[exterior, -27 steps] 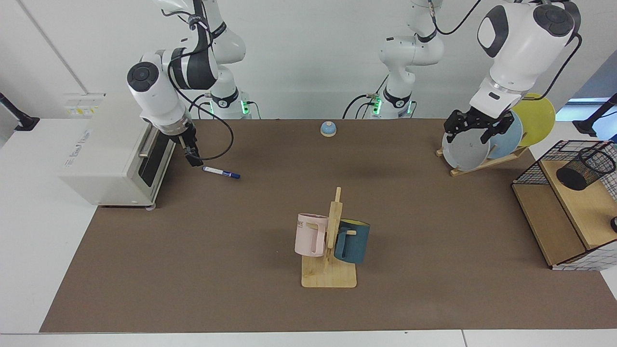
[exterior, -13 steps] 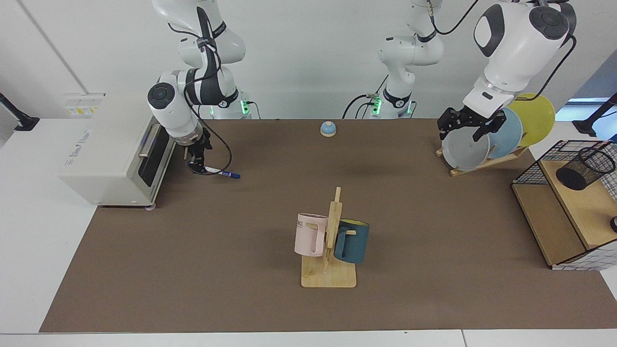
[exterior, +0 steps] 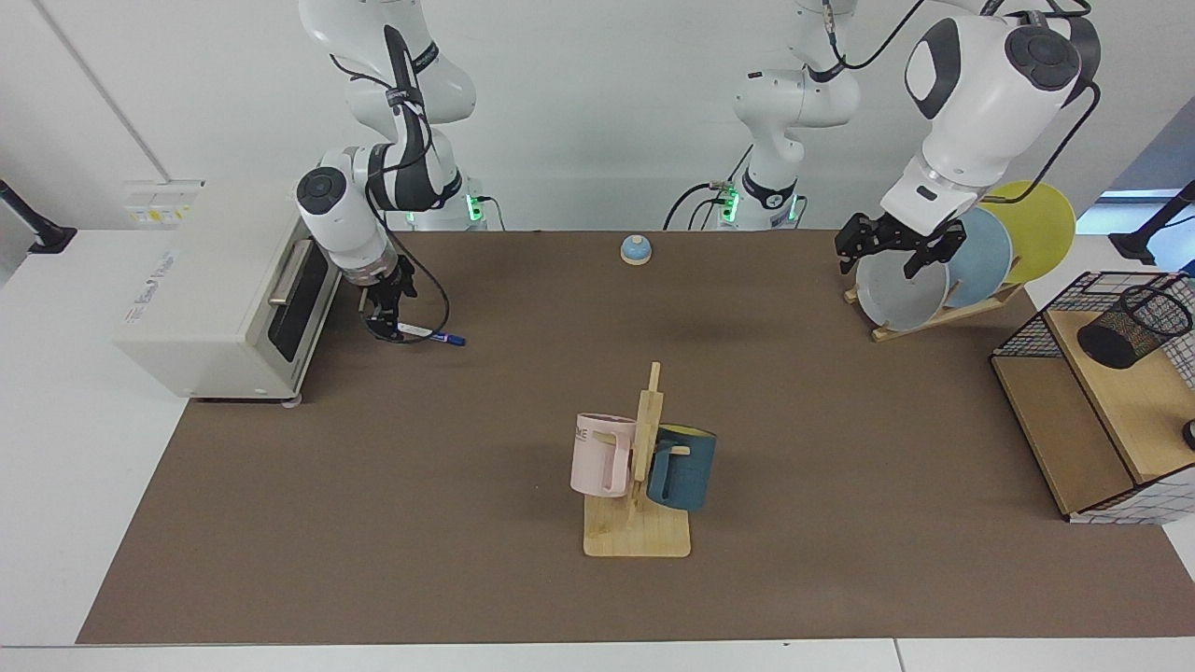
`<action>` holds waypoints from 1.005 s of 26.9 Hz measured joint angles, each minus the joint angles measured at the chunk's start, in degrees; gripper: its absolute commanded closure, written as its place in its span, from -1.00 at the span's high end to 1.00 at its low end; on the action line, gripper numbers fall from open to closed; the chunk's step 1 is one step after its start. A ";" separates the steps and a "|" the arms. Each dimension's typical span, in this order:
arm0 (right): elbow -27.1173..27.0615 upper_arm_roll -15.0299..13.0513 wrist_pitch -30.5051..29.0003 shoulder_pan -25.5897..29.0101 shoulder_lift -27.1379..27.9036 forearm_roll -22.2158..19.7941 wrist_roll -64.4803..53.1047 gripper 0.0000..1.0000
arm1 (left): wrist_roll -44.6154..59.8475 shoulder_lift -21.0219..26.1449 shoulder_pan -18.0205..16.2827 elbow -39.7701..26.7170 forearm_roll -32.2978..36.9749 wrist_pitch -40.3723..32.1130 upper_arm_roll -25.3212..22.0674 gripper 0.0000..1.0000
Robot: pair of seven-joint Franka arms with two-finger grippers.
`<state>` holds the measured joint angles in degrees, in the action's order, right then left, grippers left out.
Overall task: Put markers into pen holder
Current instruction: 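Reach the right gripper toward the blue-capped white marker, then close the right gripper around the marker's middle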
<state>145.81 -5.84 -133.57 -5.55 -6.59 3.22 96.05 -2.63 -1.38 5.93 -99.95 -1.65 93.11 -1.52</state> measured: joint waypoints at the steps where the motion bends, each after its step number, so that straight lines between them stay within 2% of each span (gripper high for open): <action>1: 0.17 -0.02 -0.85 0.05 0.40 0.00 -0.06 1.00 | -0.03 0.00 0.00 -0.21 0.00 0.20 0.00 1.00; 6: 0.43 -0.05 -3.34 0.96 2.75 0.00 -1.14 0.97 | -1.06 0.01 0.00 -0.89 0.00 1.28 -0.01 1.00; 10: 0.42 -0.05 -3.73 1.42 3.57 0.00 -1.74 0.56 | -5.62 0.12 0.00 -1.22 0.00 2.15 -0.01 1.00; 13: 0.38 0.02 -3.73 1.40 3.58 0.00 -1.82 0.18 | -8.54 0.14 0.13 -1.30 0.00 2.32 0.00 1.00; 15: 0.17 0.07 -3.74 1.39 3.55 0.00 -1.85 -0.15 | -9.55 0.14 0.47 -1.30 0.00 2.37 0.00 1.00; 17: -0.11 0.10 -3.74 1.38 3.51 0.00 -1.90 -0.76 | -10.12 0.14 0.91 -1.30 0.00 2.45 0.08 1.00; 18: -0.24 0.11 -3.74 1.37 3.49 0.00 -1.95 -1.00 | -10.43 0.14 1.22 -1.30 0.00 2.49 0.10 1.00; 27: -1.33 0.35 -1.72 0.85 3.44 0.00 -2.38 -1.00 | -21.62 0.15 2.34 -1.30 0.00 5.18 0.21 1.00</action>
<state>144.48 -5.49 -135.29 -4.70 -3.14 3.22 93.67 -24.24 -1.23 8.27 -101.25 -1.65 98.28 -1.30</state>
